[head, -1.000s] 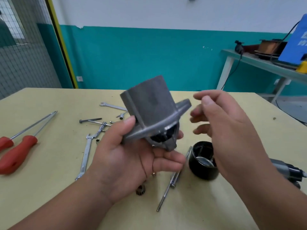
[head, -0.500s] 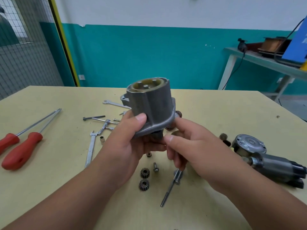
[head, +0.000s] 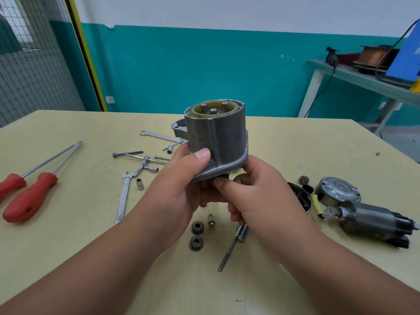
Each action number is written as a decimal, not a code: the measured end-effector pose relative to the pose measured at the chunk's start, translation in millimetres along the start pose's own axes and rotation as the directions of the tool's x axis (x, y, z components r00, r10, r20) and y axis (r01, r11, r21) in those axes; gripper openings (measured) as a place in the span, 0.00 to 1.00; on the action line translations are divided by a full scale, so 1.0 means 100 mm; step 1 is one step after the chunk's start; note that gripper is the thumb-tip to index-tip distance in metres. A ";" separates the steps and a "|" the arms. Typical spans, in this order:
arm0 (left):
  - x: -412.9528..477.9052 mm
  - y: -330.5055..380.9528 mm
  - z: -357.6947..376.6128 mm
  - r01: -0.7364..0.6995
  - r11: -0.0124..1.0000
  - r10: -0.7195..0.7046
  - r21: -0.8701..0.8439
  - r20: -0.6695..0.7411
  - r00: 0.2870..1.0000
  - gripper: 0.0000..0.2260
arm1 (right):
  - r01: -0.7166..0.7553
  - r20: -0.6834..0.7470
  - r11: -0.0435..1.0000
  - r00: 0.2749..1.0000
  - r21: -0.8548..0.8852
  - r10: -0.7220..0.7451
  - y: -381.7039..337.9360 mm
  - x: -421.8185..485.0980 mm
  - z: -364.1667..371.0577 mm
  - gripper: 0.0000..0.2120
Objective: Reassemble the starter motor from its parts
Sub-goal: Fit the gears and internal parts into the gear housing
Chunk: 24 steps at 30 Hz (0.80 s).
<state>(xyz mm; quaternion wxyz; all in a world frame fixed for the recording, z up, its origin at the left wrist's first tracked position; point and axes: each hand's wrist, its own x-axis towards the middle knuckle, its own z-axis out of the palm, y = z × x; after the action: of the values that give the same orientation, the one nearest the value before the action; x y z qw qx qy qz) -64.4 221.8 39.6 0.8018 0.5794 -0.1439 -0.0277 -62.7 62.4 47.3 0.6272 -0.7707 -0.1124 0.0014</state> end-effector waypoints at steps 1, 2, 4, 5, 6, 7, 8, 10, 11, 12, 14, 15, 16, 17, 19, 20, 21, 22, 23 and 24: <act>0.00 0.00 0.00 0.000 1.000 0.000 -0.001 -0.005 1.000 0.26 | 0.005 -0.019 1.000 1.000 0.010 -0.005 0.00 0.00 0.02 0.05; 0.00 0.00 0.00 -0.001 1.000 0.001 0.003 -0.010 1.000 0.25 | 0.008 -0.034 1.000 0.999 0.028 -0.007 0.01 0.00 0.03 0.05; -0.01 0.00 0.01 -0.003 1.000 0.003 0.020 -0.012 1.000 0.25 | 0.004 -0.054 0.996 0.999 0.086 0.001 0.03 0.00 0.04 0.05; -0.02 0.00 0.02 -0.004 1.000 0.004 0.030 -0.007 1.000 0.24 | 0.001 -0.064 0.994 0.998 0.110 0.006 0.04 0.01 0.05 0.05; -0.03 0.01 0.04 -0.004 0.999 0.004 0.039 -0.002 1.000 0.24 | 0.000 -0.074 0.993 0.997 0.122 0.009 0.05 0.02 0.04 0.06; -0.03 0.01 0.05 -0.005 0.999 0.005 0.046 -0.001 1.000 0.23 | 0.004 -0.082 0.992 0.997 0.127 0.007 0.06 0.02 0.04 0.06; -0.03 0.00 0.07 -0.008 0.999 0.009 0.048 -0.004 1.000 0.23 | 0.010 -0.088 0.991 0.996 0.131 0.002 0.06 0.03 0.04 0.06; -0.03 0.00 0.11 -0.015 0.999 0.016 0.043 -0.027 1.000 0.24 | 0.029 -0.095 0.990 0.995 0.138 -0.016 0.07 0.03 0.03 0.06; -0.03 -0.01 0.13 -0.015 0.999 0.017 0.038 -0.047 0.999 0.24 | 0.041 -0.096 0.990 0.995 0.138 -0.028 0.07 0.02 0.02 0.06; -0.03 -0.01 0.15 -0.017 0.999 0.019 0.031 -0.068 0.997 0.24 | 0.053 -0.094 0.989 0.995 0.137 -0.041 0.06 0.01 0.02 0.06; -0.03 -0.03 0.18 -0.026 1.000 0.027 0.015 -0.108 0.994 0.23 | 0.071 -0.096 0.987 0.994 0.141 -0.058 0.05 0.00 0.03 0.06; -0.03 -0.03 0.18 -0.028 1.000 0.028 0.007 -0.129 0.991 0.23 | 0.075 -0.101 0.986 0.993 0.147 -0.060 0.05 0.00 0.04 0.06; -0.02 -0.04 0.19 -0.026 1.000 0.026 0.004 -0.149 0.989 0.22 | 0.074 -0.109 0.985 0.992 0.153 -0.058 0.06 0.00 0.04 0.06; -0.02 -0.04 0.19 -0.020 1.000 0.021 0.006 -0.162 0.986 0.22 | 0.072 -0.118 0.985 0.992 0.158 -0.054 0.06 0.00 0.05 0.06; -0.03 -0.04 0.19 -0.009 1.000 0.011 0.011 -0.174 0.985 0.22 | 0.071 -0.131 0.982 0.990 0.174 -0.048 0.07 0.00 0.05 0.06; -0.03 -0.04 0.19 -0.011 1.000 0.013 0.011 -0.175 0.984 0.21 | 0.075 -0.129 0.980 0.990 0.185 -0.051 0.07 0.00 0.05 0.07; -0.03 -0.04 0.18 -0.017 1.000 0.018 0.009 -0.178 0.984 0.21 | 0.083 -0.121 0.976 0.991 0.199 -0.060 0.07 0.00 0.05 0.06; -0.03 -0.03 0.18 -0.024 1.000 0.025 0.005 -0.183 0.983 0.21 | 0.094 -0.109 0.971 0.991 0.218 -0.071 0.06 0.00 0.05 0.06; -0.03 -0.04 0.18 -0.031 1.000 0.031 0.001 -0.188 0.982 0.22 | 0.100 -0.094 0.965 0.992 0.244 -0.079 0.06 0.00 0.06 0.07; -0.04 -0.04 0.18 -0.037 0.999 0.037 0.002 -0.191 0.981 0.22 | 0.098 -0.075 0.955 0.994 0.278 -0.080 0.05 0.01 0.06 0.08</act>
<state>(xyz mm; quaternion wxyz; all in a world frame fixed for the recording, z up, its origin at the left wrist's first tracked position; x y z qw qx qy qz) -72.0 205.0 40.1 0.8127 0.5760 -0.0770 0.0429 -62.0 67.0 41.2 0.7331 -0.6675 -0.1257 -0.0352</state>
